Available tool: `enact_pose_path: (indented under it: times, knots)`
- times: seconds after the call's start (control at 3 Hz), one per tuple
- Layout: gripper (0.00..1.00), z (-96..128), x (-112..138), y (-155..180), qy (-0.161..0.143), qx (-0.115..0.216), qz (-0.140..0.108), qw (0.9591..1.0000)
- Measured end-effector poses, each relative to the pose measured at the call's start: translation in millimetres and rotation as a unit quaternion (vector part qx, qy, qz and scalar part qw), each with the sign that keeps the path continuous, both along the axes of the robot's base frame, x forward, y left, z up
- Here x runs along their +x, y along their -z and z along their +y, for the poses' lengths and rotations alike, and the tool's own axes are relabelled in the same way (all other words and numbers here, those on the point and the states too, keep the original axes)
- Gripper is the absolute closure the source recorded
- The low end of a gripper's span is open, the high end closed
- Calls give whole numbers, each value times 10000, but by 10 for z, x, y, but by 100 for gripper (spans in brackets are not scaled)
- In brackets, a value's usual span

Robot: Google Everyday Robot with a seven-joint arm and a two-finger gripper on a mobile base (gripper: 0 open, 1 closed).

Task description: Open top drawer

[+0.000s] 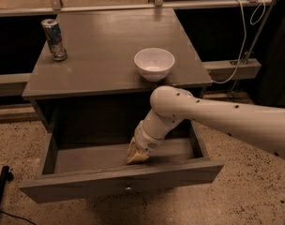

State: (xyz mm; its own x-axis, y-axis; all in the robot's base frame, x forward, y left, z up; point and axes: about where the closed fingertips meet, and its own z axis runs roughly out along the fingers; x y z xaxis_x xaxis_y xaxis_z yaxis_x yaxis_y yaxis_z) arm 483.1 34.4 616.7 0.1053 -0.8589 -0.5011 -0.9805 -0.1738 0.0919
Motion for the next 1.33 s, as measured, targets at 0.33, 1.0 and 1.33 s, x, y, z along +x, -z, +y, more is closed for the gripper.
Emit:
enact_pose_path:
  times: [0.33,1.0,1.33]
  knots:
    - [100,-44,-38,152,297,-92,92,9995]
    - [100,-90,-206,122,293,-73,197,9993]
    - [100,-114,-277,29,195,27,226,9996]
